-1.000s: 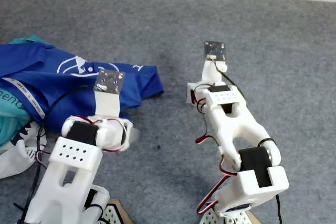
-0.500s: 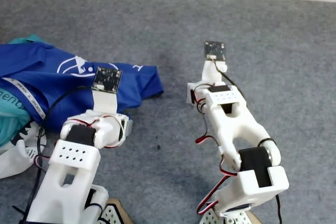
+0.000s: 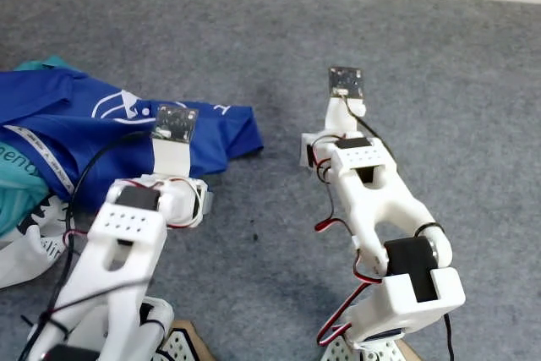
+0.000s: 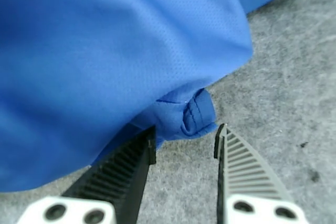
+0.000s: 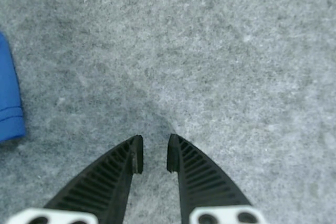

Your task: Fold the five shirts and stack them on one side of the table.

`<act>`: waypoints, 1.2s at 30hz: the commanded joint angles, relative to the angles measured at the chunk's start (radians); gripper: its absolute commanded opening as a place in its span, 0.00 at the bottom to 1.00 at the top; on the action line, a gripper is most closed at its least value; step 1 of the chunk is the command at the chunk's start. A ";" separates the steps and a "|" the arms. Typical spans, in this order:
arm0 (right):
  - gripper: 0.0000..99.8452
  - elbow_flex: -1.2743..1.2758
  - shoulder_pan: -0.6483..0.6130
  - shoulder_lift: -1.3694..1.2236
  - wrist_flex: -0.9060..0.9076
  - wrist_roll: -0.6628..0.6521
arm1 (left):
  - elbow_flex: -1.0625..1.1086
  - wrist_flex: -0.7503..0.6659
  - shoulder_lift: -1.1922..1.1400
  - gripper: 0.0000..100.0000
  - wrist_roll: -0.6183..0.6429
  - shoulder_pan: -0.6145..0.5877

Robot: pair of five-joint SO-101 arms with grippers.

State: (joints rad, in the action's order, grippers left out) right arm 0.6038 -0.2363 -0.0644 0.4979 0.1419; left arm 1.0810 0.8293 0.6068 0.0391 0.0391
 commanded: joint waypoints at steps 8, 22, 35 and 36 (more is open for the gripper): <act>0.09 -0.015 0.010 0.050 -0.016 0.011 | -0.062 -0.147 -0.096 0.20 -0.009 -0.012; 0.09 -0.013 0.008 0.050 -0.044 0.012 | -0.124 -0.236 -0.214 0.00 -0.008 -0.068; 0.10 -0.015 -0.073 0.048 -0.084 0.084 | -0.220 -0.057 -0.035 0.01 -0.003 -0.182; 0.10 -0.022 -0.084 0.048 -0.084 0.129 | -0.242 -0.008 0.008 0.01 -0.003 -0.200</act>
State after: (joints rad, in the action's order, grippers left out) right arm 0.6038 -0.2823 -0.0644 0.4289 0.1772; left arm 0.9275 0.7066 0.4902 0.0407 -0.1051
